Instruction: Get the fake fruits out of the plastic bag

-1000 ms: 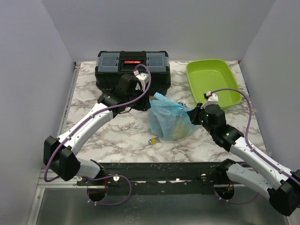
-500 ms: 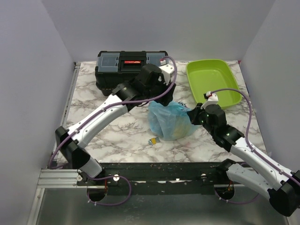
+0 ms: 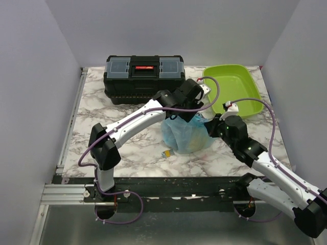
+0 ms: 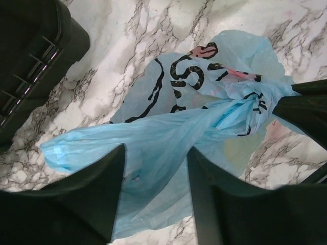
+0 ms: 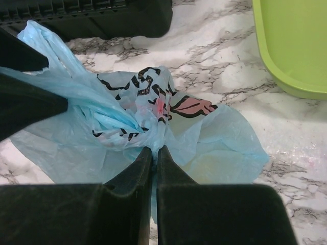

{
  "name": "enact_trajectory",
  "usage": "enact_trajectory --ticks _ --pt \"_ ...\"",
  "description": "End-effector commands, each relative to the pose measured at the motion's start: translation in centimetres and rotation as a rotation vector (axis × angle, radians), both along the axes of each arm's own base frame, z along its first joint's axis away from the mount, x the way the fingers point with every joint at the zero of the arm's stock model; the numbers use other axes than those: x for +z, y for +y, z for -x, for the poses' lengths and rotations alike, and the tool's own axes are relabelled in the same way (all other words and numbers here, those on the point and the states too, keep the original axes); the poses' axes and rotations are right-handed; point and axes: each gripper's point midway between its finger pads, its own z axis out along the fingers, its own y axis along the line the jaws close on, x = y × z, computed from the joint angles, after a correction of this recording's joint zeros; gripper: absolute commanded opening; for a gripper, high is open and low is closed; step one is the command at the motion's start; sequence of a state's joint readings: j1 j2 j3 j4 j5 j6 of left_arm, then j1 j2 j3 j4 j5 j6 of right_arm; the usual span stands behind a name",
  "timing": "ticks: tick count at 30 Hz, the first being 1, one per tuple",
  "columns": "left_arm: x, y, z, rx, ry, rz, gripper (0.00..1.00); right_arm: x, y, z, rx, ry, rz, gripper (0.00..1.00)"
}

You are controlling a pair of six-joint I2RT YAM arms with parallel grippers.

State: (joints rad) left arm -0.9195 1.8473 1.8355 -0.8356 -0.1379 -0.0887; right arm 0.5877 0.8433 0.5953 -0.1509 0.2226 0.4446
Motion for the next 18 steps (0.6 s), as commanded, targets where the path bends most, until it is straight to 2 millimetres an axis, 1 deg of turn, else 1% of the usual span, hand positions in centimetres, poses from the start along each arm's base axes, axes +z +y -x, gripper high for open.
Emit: enact_trajectory --ticks 1,4,6,7,10,11,12,13,14,16,18 --pt "0.7 1.0 0.3 0.006 -0.022 -0.011 0.35 -0.1 -0.3 -0.2 -0.015 -0.011 0.003 0.06" --pt "1.5 2.2 -0.6 0.068 -0.074 -0.032 0.11 -0.3 -0.3 -0.2 -0.014 -0.007 0.007 0.06" --pt "2.5 3.2 -1.3 0.123 -0.124 -0.035 0.02 -0.3 -0.3 -0.3 -0.017 -0.005 0.009 0.06" --pt "3.0 3.7 -1.6 0.148 -0.142 -0.026 0.0 -0.3 -0.4 -0.3 -0.02 -0.007 0.01 0.06" --pt "4.3 5.2 -2.1 0.222 -0.17 0.023 0.0 -0.3 -0.9 -0.3 -0.052 -0.005 0.01 0.06" --pt "4.9 5.8 -2.3 0.252 -0.171 0.059 0.0 -0.5 -1.5 -0.4 -0.088 0.002 0.015 0.06" --pt "5.1 6.3 -2.4 0.269 -0.158 0.091 0.0 -0.5 -2.0 -0.5 -0.124 0.008 0.014 0.06" --pt "5.6 6.7 -2.4 0.285 -0.142 0.143 0.0 -0.8 -2.7 -0.5 -0.164 0.017 0.023 0.06" --pt "5.5 7.1 -2.4 0.294 -0.115 0.19 0.0 -0.9 -3.1 -0.5 -0.188 0.021 0.031 0.06" --pt "5.8 7.7 -2.4 0.298 -0.052 0.303 0.0 -1.0 -3.5 -0.4 -0.205 0.021 0.04 0.07" --pt "6.2 7.5 -1.7 0.251 0.026 0.428 0.0 -1.0 -3.6 -0.4 -0.206 0.019 0.04 0.1"
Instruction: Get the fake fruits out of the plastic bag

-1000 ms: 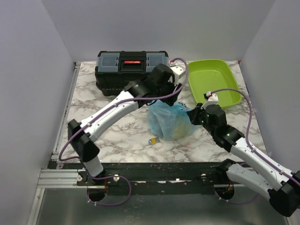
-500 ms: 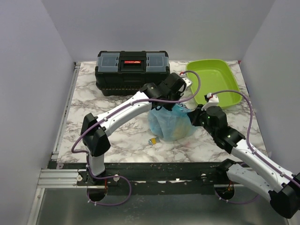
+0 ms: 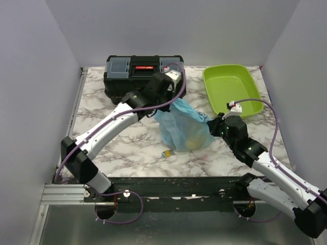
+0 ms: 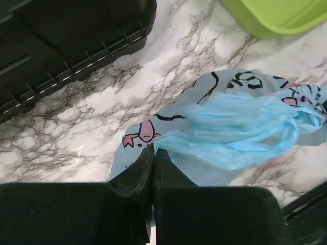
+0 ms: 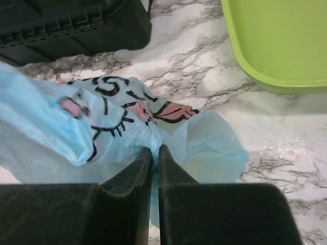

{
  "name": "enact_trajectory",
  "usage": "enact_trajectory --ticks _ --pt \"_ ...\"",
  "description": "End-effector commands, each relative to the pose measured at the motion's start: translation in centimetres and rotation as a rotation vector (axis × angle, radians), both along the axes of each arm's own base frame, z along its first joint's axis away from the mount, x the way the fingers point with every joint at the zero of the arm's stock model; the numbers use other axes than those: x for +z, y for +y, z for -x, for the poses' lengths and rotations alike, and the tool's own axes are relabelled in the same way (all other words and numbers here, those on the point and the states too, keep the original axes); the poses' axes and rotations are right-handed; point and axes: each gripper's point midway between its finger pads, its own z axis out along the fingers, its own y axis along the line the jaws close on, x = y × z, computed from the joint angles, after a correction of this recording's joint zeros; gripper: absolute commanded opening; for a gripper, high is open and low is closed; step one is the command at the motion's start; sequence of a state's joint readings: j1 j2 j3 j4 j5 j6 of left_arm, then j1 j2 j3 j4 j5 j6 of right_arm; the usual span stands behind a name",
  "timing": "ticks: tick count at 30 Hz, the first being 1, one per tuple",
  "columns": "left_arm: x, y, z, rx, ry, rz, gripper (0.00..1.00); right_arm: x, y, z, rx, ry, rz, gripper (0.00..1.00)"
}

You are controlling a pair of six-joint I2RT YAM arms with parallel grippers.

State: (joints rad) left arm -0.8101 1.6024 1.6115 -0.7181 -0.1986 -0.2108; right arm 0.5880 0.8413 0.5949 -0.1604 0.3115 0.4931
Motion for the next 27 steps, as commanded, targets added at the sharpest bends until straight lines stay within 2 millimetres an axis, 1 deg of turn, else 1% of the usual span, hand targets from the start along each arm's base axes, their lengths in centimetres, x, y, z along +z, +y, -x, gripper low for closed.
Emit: enact_trajectory --ticks 1,3,4,8,10,13,15,17,21,27 --pt "2.4 0.6 0.4 -0.035 0.097 0.34 0.0 -0.8 -2.3 0.1 -0.104 0.019 0.047 0.13" --pt "2.3 0.2 1.1 -0.078 0.152 0.413 0.0 -0.5 -2.0 0.1 -0.09 0.013 0.045 0.18" --pt "2.3 -0.1 1.5 -0.104 0.172 0.434 0.0 -0.2 -1.7 0.1 -0.066 0.005 0.043 0.22" --pt "2.3 -0.9 2.5 -0.181 0.217 0.468 0.0 1.0 0.4 0.2 0.089 -0.03 0.071 0.38" --pt "2.4 -1.0 2.6 -0.186 0.219 0.47 0.0 2.0 1.2 0.3 0.152 -0.05 0.084 0.45" --pt "2.5 -1.1 2.8 -0.201 0.221 0.475 0.0 3.6 2.4 0.4 0.226 -0.081 0.079 0.58" --pt "2.6 -1.2 3.0 -0.212 0.226 0.479 0.0 5.0 3.3 0.4 0.279 -0.114 0.07 0.71" --pt "2.6 -1.2 3.1 -0.216 0.23 0.483 0.0 6.1 4.1 0.1 0.325 -0.138 0.086 0.81" --pt "2.5 -1.2 3.4 -0.224 0.24 0.485 0.0 7.1 4.5 -1.7 0.308 -0.119 0.138 0.82" --pt "2.8 -1.4 3.9 -0.245 0.249 0.501 0.0 8.0 6.3 -3.1 0.337 -0.12 0.106 0.82"
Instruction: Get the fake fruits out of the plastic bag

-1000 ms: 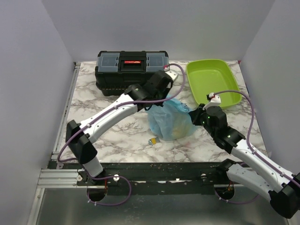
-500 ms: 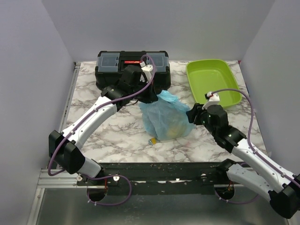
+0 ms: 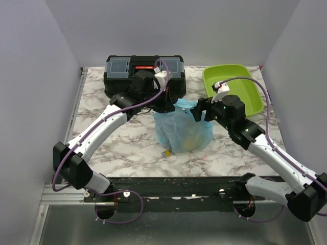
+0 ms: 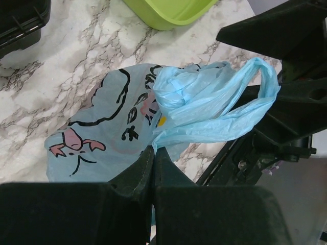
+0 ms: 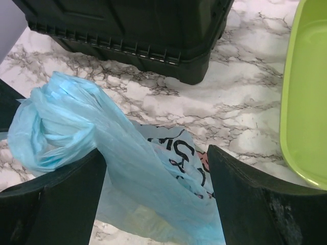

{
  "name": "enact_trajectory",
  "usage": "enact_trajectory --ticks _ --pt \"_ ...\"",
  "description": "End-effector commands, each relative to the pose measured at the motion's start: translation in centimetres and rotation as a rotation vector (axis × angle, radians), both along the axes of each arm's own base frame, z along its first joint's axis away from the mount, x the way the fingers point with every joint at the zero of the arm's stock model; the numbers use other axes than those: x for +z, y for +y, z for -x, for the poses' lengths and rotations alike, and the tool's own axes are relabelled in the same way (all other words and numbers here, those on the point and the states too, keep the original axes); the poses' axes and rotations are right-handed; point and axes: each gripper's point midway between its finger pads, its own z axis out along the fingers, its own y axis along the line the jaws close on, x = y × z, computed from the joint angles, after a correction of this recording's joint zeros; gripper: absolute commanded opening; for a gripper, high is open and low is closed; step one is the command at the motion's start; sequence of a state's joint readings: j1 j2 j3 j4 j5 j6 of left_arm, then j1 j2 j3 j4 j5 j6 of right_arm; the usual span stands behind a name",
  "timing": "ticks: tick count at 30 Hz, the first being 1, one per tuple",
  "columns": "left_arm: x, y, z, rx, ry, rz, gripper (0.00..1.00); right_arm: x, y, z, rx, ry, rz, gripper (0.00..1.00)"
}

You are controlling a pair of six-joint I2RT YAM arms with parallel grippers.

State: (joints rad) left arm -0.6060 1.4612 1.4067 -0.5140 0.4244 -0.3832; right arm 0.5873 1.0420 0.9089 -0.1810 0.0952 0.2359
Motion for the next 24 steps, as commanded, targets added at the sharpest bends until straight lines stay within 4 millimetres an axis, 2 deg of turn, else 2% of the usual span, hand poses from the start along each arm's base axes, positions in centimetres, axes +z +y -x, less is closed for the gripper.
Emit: enact_trajectory --ticks 1,7,10,14,16,21,24 --pt "1.1 -0.6 0.9 -0.046 -0.002 0.051 0.0 0.5 1.2 -0.4 0.047 0.006 -0.009 0.81" --pt "1.0 -0.3 1.3 -0.042 -0.004 0.06 0.0 0.3 0.8 -1.6 -0.031 0.014 -0.038 0.7" --pt "0.9 -0.3 1.4 -0.04 -0.001 0.059 0.0 0.9 1.8 -1.6 -0.01 0.01 -0.107 0.68" --pt "1.0 -0.3 1.5 -0.044 0.003 0.062 0.0 1.6 2.2 -2.0 -0.028 -0.004 -0.18 0.68" --pt "1.1 -0.2 1.7 -0.043 -0.001 0.063 0.0 1.7 2.1 -2.4 -0.043 -0.012 -0.172 0.69" --pt "1.4 0.0 2.0 -0.047 -0.007 0.064 0.0 1.7 2.6 -4.1 -0.047 -0.013 -0.107 0.79" --pt "1.3 0.1 2.0 -0.041 -0.004 0.062 0.0 1.5 3.0 -4.9 -0.041 -0.005 -0.075 0.8"
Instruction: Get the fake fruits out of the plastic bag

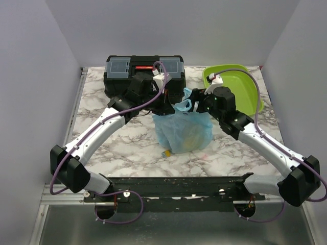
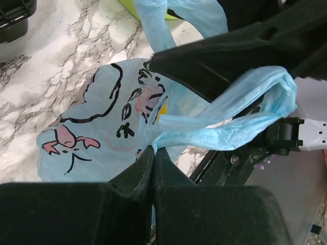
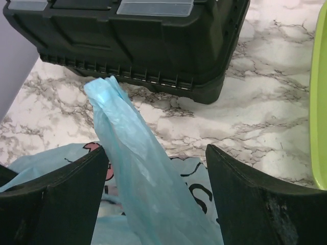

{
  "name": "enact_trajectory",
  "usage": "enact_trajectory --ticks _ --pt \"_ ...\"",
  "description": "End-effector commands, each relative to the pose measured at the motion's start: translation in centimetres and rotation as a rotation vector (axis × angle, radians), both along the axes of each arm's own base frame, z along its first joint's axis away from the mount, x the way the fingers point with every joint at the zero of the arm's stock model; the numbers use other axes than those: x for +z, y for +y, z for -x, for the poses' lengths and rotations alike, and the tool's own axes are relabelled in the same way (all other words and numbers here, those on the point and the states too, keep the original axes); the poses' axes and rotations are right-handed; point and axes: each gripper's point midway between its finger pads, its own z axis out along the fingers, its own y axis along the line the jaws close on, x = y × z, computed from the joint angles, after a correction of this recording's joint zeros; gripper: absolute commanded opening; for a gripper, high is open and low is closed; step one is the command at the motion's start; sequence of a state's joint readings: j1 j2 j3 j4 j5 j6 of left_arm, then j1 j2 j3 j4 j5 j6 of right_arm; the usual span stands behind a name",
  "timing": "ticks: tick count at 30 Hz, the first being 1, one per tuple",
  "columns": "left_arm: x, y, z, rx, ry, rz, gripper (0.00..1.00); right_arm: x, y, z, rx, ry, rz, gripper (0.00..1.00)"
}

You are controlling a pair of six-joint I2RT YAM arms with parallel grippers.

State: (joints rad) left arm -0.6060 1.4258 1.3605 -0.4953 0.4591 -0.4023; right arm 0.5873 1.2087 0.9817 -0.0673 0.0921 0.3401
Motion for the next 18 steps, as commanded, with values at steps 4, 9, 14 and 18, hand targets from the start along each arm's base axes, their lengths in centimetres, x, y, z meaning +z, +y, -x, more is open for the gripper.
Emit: enact_trajectory --ticks 4,9,14,18 --pt "1.1 0.2 0.9 -0.02 -0.02 0.027 0.0 1.8 0.4 -2.4 -0.025 -0.047 0.041 0.8" --pt "1.1 0.3 0.8 -0.012 -0.025 0.027 0.0 3.2 0.6 -3.1 -0.025 -0.084 0.048 0.55" --pt "2.3 1.1 0.0 0.046 -0.063 0.02 0.0 5.6 -0.2 -3.7 -0.069 -0.141 0.063 0.24" --pt "3.8 2.8 -1.4 0.133 -0.111 0.019 0.0 8.7 -1.3 -4.3 -0.121 -0.199 0.08 0.13"
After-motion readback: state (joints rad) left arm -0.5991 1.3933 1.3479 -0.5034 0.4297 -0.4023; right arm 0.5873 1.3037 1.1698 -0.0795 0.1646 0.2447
